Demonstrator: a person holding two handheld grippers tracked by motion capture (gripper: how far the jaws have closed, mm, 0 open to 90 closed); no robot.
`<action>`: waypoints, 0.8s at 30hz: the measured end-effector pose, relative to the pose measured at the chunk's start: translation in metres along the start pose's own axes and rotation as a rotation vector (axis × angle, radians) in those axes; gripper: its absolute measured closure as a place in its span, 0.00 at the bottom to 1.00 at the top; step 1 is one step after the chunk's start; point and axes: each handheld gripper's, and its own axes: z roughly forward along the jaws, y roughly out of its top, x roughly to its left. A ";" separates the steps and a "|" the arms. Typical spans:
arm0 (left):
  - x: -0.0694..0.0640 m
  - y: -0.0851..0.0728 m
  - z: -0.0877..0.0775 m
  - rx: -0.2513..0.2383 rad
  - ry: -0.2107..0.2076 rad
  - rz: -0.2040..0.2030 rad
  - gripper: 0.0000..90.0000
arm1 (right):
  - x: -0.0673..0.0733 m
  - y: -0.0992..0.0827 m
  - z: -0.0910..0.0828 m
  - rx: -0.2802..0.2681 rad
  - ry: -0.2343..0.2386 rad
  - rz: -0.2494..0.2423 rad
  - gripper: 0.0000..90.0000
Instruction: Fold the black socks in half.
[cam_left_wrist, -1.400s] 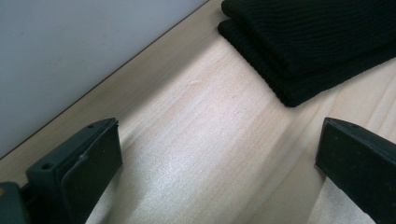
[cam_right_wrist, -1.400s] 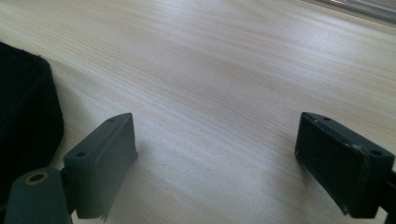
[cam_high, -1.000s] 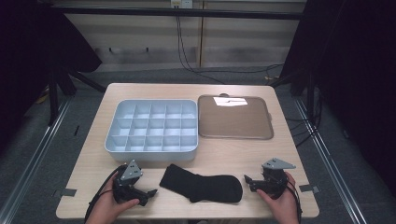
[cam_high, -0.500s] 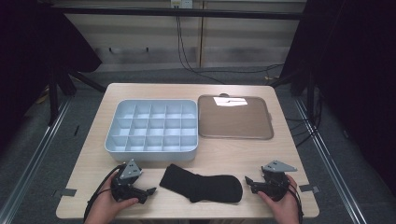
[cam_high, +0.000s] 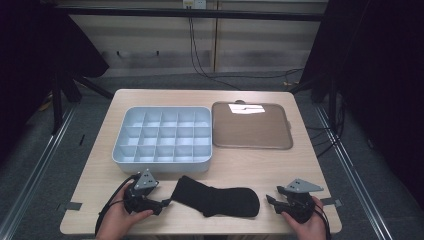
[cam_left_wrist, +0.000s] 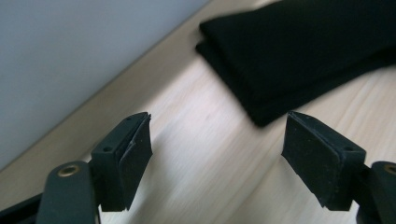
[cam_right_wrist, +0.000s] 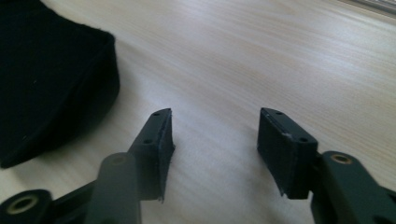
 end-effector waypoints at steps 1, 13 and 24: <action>-0.001 0.002 -0.001 -0.006 -0.003 0.000 0.27 | 0.001 0.000 -0.002 0.001 0.016 -0.008 0.62; -0.014 0.021 0.002 0.002 -0.026 -0.117 0.42 | 0.021 0.001 -0.003 0.028 0.145 -0.106 0.97; -0.015 0.030 0.009 0.038 -0.032 -0.145 0.55 | 0.023 -0.003 -0.005 0.015 0.178 -0.083 1.00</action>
